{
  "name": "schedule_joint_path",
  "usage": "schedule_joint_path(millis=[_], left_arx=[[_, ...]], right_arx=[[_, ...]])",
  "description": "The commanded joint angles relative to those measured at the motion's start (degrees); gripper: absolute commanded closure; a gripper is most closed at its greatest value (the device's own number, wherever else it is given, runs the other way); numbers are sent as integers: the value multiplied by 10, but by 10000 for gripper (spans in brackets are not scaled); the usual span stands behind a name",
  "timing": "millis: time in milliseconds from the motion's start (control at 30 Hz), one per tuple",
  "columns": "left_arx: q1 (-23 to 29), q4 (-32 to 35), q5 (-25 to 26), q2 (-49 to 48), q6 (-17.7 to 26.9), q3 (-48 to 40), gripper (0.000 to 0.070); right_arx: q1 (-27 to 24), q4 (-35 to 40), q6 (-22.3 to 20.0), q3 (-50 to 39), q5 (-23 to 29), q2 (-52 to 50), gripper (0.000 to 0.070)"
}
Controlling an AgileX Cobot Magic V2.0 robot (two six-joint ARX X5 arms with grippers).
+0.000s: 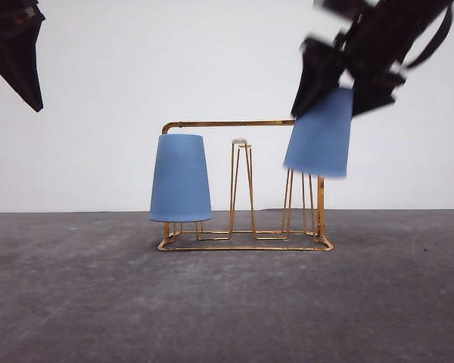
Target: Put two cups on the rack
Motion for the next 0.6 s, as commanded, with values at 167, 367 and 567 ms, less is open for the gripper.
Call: schedule_joint_path(millis=[167, 367, 567], left_arx=[[-1, 6, 0, 4, -5, 5, 108], [6, 7, 0, 5, -4, 5, 108], [31, 17, 1, 4, -2, 5, 108]], right_arx=[[4, 28, -5, 8, -1, 50, 65], [1, 10, 18, 9, -6, 21, 57], [-13, -60, 21, 8, 8, -75, 66]])
